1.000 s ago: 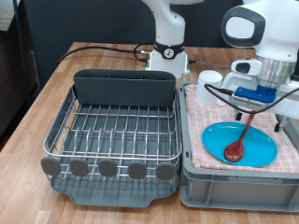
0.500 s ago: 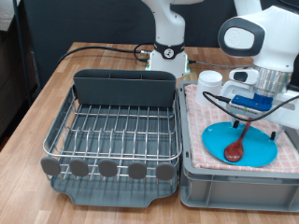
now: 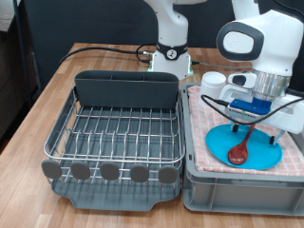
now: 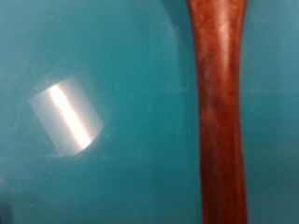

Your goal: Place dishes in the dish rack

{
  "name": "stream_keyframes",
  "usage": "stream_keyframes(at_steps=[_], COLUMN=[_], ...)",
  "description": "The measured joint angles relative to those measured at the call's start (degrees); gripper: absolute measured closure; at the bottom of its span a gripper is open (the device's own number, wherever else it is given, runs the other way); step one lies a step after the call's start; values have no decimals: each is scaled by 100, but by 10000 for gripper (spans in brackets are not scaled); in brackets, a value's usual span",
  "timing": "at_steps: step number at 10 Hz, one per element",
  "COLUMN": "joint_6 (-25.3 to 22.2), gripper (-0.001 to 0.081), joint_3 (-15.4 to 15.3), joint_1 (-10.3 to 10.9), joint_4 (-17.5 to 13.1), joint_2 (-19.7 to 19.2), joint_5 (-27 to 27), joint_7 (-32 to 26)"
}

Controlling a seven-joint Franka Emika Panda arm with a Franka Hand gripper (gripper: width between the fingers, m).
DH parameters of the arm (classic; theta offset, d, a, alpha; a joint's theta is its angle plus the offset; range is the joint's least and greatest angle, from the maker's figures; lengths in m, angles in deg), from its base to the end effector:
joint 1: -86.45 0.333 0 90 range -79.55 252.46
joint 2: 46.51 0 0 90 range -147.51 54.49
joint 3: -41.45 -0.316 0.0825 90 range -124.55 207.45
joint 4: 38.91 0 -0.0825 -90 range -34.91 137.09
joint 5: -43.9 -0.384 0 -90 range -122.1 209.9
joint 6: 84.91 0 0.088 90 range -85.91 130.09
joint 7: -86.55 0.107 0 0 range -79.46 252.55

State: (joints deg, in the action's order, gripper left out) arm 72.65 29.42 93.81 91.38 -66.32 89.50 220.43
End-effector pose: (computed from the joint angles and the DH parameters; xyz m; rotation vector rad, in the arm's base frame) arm 0.4987 0.2081 0.2160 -2.4108 1.8270 -0.4700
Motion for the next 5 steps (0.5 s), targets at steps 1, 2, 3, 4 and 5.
stream_keyframes(at_steps=[1,2,3,4,5], joint_6=[37,54,55,55,55], gripper=[4,79,79,266,426], joint_3=[16,20,21,21,21], joint_1=[0,0,0,0,0], joint_4=[33,54,59,59,59], joint_2=[0,0,0,0,0], joint_5=[47,79,95,100,101], joint_7=[54,84,106,110,110])
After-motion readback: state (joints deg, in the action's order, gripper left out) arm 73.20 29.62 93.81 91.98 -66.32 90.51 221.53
